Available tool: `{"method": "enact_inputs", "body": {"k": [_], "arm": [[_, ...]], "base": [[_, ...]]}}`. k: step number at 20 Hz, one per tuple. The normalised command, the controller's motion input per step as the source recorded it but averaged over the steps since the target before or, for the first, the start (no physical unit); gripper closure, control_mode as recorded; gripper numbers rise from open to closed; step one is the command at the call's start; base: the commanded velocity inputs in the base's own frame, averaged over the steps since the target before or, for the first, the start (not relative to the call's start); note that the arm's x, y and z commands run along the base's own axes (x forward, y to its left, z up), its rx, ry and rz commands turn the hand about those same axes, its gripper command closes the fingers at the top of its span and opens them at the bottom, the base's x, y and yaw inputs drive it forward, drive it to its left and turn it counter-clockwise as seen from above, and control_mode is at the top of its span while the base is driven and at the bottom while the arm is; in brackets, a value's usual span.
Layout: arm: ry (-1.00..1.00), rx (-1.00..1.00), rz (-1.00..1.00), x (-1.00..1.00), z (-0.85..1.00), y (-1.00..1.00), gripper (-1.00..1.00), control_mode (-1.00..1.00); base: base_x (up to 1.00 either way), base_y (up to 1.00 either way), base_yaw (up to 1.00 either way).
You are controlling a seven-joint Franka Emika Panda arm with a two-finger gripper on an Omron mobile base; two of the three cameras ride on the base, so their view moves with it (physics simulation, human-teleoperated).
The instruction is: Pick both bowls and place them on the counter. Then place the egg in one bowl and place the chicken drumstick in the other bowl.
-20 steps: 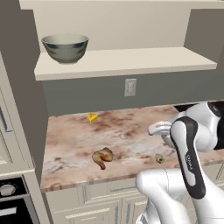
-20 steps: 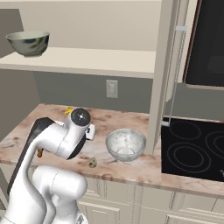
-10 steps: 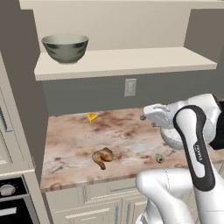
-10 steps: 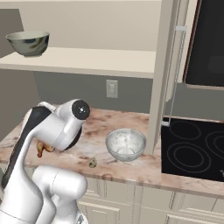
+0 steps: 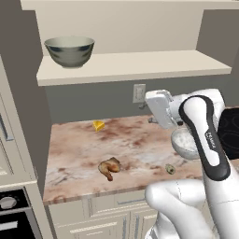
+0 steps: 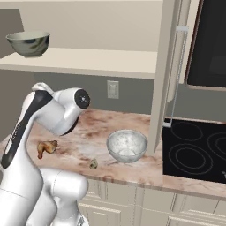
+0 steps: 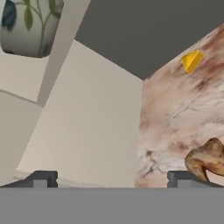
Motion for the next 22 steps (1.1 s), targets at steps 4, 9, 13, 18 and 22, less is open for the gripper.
{"method": "enact_inputs", "body": {"k": [4, 9, 13, 18, 22], "arm": [[0.02, 0.0, 0.0, 0.09, 0.32, 0.37, -1.0, -1.0], [0.02, 0.0, -0.01, 0.09, 0.4, 0.3, -1.0, -1.0], [0.04, 0.0, 0.0, 0.24, 0.48, 0.23, -1.0, -1.0], [0.06, 0.0, 0.0, 0.38, 0.53, 0.14, -1.0, -1.0], [0.05, 0.01, 0.0, 0.35, 0.49, 0.01, -1.0, -1.0]], "base": [[0.0, 0.0, 0.0], [0.0, 0.0, 0.0], [0.0, 0.0, 0.0], [0.0, 0.0, 0.0], [0.0, 0.0, 0.0]]}}
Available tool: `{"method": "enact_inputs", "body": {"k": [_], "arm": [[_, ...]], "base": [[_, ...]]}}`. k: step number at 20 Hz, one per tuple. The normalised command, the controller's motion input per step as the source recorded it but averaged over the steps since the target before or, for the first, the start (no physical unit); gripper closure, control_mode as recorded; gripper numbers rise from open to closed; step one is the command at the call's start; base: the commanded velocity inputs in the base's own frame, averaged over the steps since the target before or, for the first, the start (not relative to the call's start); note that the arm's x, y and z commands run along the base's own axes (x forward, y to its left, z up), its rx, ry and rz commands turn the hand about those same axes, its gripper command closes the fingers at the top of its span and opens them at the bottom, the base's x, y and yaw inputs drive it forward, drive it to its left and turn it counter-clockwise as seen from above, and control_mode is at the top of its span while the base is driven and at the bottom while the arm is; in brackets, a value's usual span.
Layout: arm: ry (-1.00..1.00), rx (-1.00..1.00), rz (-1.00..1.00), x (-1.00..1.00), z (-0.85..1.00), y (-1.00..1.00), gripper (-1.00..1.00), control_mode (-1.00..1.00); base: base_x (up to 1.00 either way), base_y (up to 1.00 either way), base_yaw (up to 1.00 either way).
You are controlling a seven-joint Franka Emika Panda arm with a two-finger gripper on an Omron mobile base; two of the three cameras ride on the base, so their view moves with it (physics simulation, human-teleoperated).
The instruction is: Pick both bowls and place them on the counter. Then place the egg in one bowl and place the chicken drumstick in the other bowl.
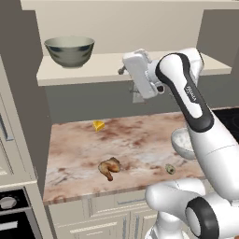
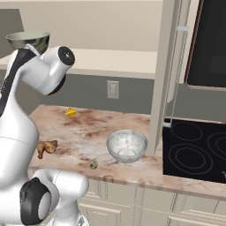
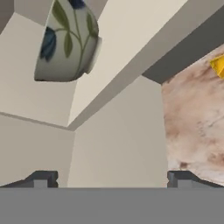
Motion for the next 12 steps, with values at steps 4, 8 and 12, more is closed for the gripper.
{"method": "enact_inputs", "body": {"k": [4, 8, 12], "arm": [[0.01, 0.0, -0.03, 0.25, 0.35, 0.07, -1.0, -1.0], [0.0, 0.0, -0.09, 0.21, 0.31, 0.24, -1.0, -1.0], [0.0, 0.0, -0.13, 0.22, 0.33, 0.32, -1.0, -1.0]], "base": [[0.0, 0.0, 0.0], [0.0, 0.0, 0.0], [0.0, 0.0, 0.0]]}}
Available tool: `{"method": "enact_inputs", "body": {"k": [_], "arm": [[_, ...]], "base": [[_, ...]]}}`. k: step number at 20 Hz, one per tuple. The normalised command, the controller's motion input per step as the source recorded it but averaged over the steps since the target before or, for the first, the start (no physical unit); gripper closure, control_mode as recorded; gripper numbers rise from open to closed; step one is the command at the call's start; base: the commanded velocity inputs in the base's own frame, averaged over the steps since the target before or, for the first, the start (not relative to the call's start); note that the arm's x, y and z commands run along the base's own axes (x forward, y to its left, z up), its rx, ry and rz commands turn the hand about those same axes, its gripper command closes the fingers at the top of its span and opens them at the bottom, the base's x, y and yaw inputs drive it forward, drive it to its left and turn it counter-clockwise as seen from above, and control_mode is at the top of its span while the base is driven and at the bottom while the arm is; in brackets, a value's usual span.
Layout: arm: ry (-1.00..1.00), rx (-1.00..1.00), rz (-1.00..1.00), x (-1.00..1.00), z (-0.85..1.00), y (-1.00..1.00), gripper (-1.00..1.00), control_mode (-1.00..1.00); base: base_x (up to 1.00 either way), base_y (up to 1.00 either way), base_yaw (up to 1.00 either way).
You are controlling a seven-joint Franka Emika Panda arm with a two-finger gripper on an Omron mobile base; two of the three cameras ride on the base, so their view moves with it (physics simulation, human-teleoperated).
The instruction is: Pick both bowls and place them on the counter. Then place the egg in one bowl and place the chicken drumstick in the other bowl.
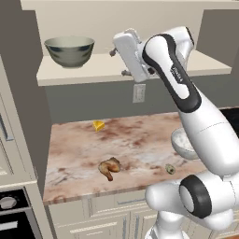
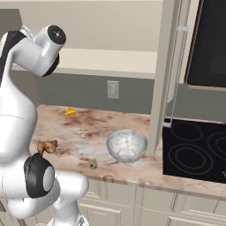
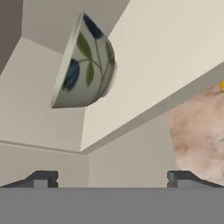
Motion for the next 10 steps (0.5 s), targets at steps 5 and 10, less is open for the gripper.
{"method": "enact_inputs", "body": {"k": [5, 10], "arm": [[0.0, 0.0, -0.12, 0.27, 0.25, 0.36, -1.0, -1.0], [0.0, 0.0, -0.11, 0.27, 0.17, 0.37, -1.0, -1.0]], "base": [[0.0, 0.0, 0.0], [0.0, 0.0, 0.0]]}}
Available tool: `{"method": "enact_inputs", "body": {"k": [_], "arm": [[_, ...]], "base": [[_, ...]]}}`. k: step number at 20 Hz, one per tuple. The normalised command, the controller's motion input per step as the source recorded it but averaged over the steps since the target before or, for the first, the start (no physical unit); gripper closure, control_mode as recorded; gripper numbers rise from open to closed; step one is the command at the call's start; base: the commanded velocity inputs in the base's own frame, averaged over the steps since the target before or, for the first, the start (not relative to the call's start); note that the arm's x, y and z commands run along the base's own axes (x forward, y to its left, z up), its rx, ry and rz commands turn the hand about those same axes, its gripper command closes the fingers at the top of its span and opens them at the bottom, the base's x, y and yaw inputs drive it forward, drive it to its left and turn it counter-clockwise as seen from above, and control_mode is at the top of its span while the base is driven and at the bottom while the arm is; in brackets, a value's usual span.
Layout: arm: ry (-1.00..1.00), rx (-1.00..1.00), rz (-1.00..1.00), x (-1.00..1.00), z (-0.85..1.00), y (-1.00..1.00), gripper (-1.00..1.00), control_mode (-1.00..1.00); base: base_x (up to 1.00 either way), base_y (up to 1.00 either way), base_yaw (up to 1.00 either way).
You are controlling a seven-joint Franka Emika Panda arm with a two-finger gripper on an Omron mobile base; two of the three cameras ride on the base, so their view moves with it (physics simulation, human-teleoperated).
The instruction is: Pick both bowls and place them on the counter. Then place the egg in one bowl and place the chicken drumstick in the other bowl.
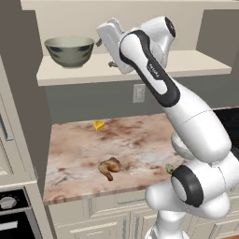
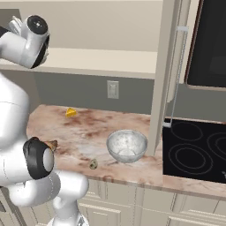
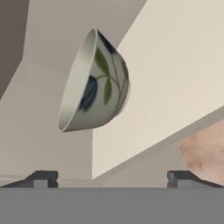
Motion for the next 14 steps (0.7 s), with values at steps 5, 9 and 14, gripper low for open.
{"method": "enact_inputs", "body": {"k": [5, 9, 14], "arm": [[0.02, 0.0, -0.11, 0.3, 0.14, 0.24, -1.0, -1.0], [0.07, 0.0, -0.08, 0.32, 0.02, 0.02, -1.0, -1.0], [0.06, 0.0, -0.06, 0.34, 0.0, 0.03, -1.0, -1.0]], "base": [[0.0, 0.0, 0.0], [0.0, 0.0, 0.0], [0.0, 0.0, 0.0]]}}
